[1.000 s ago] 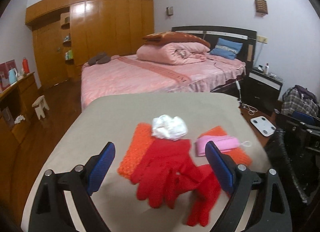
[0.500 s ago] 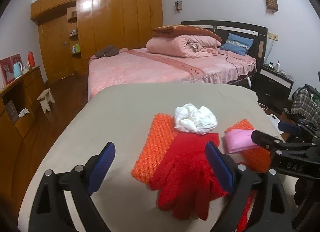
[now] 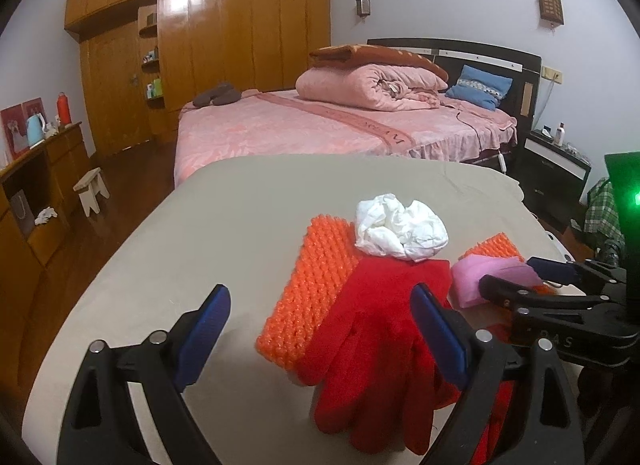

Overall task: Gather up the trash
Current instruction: 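Grasp the pink face mask with the right tool, then grasp the white crumpled tissue with the left tool while the right tool holds the mask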

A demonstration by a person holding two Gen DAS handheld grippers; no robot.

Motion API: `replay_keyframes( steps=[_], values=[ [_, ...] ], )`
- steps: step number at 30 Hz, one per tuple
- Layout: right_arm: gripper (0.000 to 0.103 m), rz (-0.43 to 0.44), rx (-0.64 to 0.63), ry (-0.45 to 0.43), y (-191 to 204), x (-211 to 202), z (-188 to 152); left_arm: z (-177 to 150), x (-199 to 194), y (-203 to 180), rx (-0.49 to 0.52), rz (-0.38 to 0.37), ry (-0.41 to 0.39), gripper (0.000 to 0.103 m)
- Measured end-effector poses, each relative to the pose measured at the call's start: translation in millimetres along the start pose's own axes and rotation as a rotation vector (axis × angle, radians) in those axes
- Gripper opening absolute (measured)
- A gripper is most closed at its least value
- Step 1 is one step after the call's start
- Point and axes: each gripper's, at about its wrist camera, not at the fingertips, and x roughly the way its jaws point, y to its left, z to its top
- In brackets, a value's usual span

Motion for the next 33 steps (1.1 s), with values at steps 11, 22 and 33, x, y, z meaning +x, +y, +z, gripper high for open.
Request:
replay_keyframes(
  steps=[11, 22, 33],
  values=[
    [0.033, 0.036, 0.019, -0.009, -3.4, -2.4, -2.3, -1.5, 2.6, -3.5, 0.008, 0.002, 0.013, 0.089],
    [0.011, 0.077, 0.053, -0.080, -20.6, -29.2, 7.4, 3.0, -1.7, -7.9, 0.012, -0.008, 0.001, 0.089],
    [0.010, 0.060, 0.097, -0.118, -42.4, -31.1, 27.6, 37.3, 14.0, -31.6, 0.031, -0.066, -0.040, 0.089]
  ],
)
